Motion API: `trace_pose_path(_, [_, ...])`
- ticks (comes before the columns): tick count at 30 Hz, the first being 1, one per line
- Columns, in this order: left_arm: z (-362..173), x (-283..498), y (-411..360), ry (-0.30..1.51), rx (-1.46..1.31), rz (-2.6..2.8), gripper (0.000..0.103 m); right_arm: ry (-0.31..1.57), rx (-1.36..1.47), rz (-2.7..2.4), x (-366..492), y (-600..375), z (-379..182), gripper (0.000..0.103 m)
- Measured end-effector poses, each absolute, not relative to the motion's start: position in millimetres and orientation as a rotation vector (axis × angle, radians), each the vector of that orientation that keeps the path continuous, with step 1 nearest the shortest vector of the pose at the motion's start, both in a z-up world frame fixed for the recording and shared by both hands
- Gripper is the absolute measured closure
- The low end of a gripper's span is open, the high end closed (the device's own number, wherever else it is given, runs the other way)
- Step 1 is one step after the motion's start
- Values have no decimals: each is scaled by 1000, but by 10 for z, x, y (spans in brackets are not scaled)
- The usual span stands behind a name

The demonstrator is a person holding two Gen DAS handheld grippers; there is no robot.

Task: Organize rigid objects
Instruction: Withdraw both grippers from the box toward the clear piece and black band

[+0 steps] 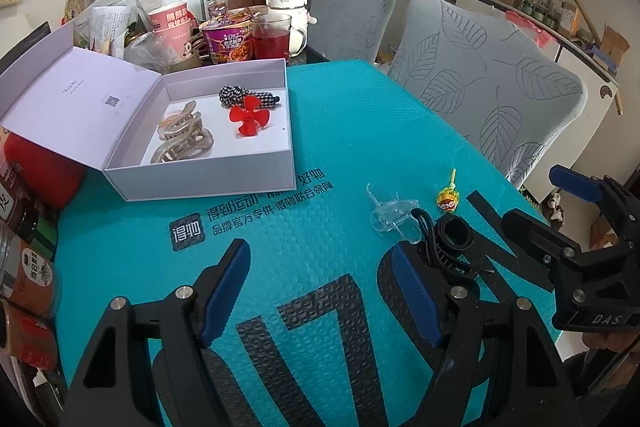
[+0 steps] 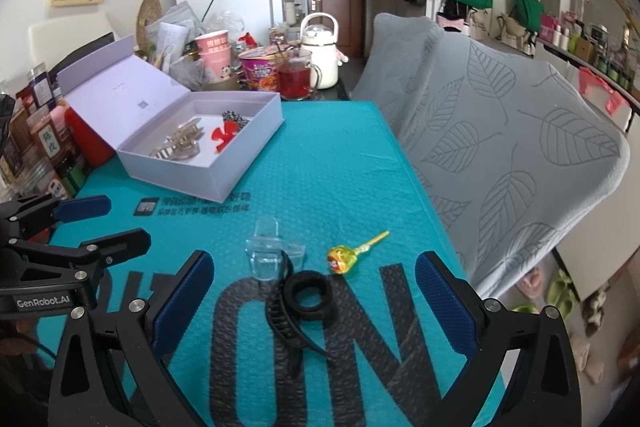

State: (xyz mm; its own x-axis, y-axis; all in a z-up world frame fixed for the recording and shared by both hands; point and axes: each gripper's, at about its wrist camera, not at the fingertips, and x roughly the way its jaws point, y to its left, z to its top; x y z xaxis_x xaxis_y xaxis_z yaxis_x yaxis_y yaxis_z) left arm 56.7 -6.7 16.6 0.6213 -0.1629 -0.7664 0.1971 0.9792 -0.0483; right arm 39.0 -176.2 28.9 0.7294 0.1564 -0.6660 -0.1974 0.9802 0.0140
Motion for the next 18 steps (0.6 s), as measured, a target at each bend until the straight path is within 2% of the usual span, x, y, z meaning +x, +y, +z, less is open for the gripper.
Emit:
trace_pose_path(9, [-46, 670, -174, 926, 40, -232, 30, 781, -93, 202, 483, -1820, -55, 4])
trace_pose_path(18, [-188, 758, -232, 975, 10, -227, 30, 869, -64, 273, 616, -1845, -369, 26])
